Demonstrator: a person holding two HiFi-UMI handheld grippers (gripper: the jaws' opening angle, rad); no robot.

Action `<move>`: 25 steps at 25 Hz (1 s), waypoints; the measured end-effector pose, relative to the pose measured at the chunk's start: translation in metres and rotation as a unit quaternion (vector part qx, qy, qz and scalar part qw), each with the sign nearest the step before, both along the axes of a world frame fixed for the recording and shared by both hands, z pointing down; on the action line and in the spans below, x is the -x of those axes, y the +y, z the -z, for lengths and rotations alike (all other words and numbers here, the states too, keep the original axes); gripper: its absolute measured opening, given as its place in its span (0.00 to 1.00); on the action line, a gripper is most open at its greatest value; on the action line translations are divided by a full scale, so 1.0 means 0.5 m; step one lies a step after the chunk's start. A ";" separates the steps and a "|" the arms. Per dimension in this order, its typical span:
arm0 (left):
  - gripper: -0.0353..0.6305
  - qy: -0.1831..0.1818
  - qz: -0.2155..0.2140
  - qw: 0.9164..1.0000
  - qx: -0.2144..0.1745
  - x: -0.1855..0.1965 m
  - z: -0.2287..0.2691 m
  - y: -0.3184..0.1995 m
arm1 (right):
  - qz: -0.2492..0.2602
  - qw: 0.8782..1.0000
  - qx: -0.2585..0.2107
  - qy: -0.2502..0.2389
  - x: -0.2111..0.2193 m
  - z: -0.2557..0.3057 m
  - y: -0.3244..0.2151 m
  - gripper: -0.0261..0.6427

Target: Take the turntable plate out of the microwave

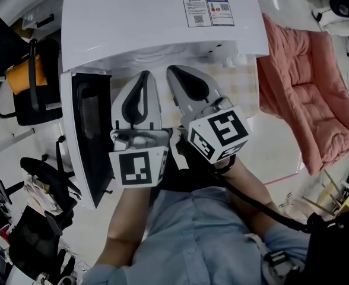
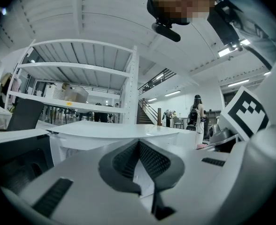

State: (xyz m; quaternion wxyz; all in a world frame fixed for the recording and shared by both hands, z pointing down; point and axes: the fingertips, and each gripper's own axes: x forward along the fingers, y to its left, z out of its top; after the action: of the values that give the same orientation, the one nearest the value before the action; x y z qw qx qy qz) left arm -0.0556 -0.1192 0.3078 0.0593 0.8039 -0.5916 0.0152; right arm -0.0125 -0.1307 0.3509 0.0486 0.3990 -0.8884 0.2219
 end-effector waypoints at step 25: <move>0.06 0.038 -0.008 0.998 0.046 0.030 -0.144 -0.041 | -0.037 0.987 0.152 -0.032 0.040 -0.283 -0.014 0.06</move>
State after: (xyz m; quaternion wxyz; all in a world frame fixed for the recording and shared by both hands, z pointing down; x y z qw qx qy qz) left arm -0.0707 -0.1397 0.3798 0.1182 0.8052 -0.5809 0.0128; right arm -0.0323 -0.1377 0.4925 0.0725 0.4124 -0.8298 0.3689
